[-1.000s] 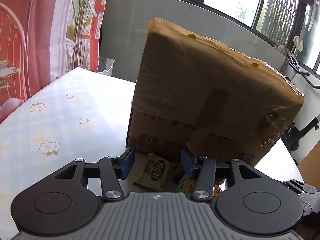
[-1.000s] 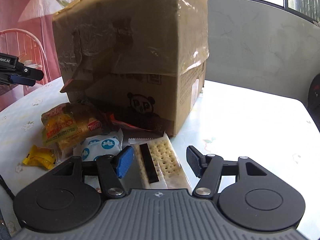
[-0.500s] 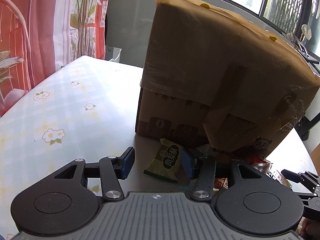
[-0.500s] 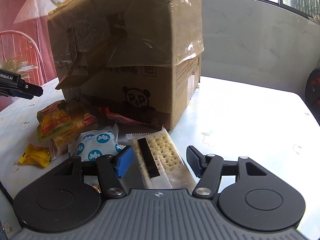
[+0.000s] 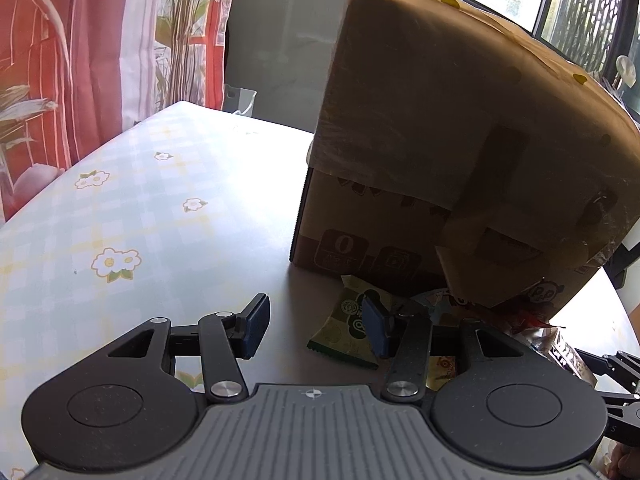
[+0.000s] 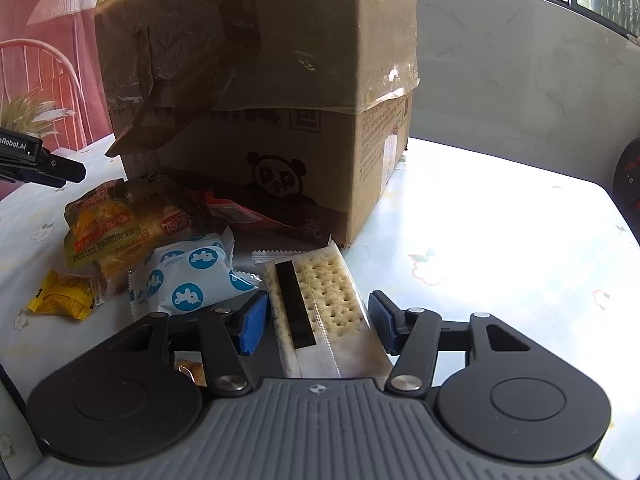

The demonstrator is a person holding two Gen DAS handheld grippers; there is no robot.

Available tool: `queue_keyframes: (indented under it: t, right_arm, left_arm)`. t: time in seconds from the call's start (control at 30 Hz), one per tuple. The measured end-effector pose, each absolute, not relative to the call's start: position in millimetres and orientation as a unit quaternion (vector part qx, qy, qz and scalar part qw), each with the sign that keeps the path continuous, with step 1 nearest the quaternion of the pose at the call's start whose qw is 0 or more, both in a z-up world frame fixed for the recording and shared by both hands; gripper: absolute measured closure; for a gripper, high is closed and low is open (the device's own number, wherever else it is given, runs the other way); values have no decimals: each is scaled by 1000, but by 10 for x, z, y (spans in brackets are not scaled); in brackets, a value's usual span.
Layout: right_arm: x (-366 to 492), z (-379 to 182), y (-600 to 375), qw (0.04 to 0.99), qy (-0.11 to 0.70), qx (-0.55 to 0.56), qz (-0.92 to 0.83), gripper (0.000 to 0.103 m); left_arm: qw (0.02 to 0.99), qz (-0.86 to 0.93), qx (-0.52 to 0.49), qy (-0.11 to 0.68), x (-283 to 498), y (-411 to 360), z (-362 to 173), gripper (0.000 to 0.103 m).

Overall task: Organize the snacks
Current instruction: 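Grasp the green packet with left tool while right tool grasps the cracker packet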

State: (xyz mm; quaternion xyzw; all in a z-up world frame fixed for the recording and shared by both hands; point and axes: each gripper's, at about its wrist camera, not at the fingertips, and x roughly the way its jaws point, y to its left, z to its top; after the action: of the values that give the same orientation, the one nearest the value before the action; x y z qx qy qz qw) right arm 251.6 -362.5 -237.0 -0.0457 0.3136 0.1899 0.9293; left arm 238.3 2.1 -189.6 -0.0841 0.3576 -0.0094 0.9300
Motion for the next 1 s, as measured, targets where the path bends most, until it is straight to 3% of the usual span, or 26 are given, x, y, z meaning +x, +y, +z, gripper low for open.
queue_keyframes:
  t: [0.8, 0.9, 1.0]
  right_arm:
    - [2520, -2373, -3594, 929, 312, -54, 194, 49]
    - [2517, -2373, -3595, 929, 312, -54, 194, 49]
    - [2522, -2376, -3601, 928, 313, -52, 195, 49]
  left_arm:
    - [915, -111, -11, 387, 2910, -264, -2359, 49]
    - [915, -111, 1, 389, 2906, -280, -2362, 62]
    - [915, -107, 3, 388, 2870, -262, -2370, 62]
